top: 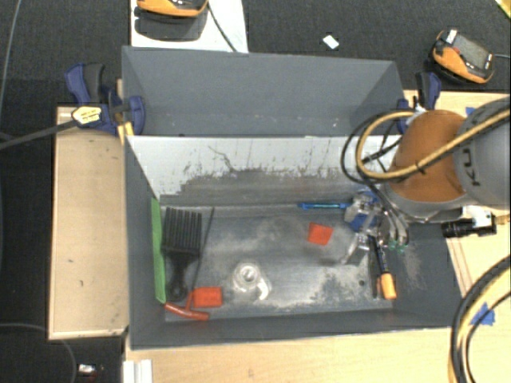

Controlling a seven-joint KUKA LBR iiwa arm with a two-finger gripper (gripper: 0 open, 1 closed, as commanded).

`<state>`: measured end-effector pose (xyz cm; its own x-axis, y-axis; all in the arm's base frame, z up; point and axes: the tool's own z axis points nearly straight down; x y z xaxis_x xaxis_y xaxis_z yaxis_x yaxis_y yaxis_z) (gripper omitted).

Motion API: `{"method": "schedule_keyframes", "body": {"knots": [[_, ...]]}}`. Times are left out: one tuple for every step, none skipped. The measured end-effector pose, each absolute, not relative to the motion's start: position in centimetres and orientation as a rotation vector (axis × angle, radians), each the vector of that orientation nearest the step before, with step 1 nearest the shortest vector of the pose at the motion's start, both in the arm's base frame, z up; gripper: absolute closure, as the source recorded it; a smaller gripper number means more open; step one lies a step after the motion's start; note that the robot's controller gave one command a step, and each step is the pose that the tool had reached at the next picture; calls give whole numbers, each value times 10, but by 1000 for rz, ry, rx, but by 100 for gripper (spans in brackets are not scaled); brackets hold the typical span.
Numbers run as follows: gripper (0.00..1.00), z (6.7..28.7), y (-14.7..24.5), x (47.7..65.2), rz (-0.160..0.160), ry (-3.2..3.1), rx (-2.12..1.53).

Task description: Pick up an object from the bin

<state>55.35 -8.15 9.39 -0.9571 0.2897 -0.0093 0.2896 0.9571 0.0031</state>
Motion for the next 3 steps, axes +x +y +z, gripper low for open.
{"method": "schedule_keyframes", "body": {"knots": [[0, 108, -12, 561, 1, 3122, 285], [0, 106, 3, 564, 1, 3121, 268], [0, 69, -21, 575, 6, 3105, 408]]}}
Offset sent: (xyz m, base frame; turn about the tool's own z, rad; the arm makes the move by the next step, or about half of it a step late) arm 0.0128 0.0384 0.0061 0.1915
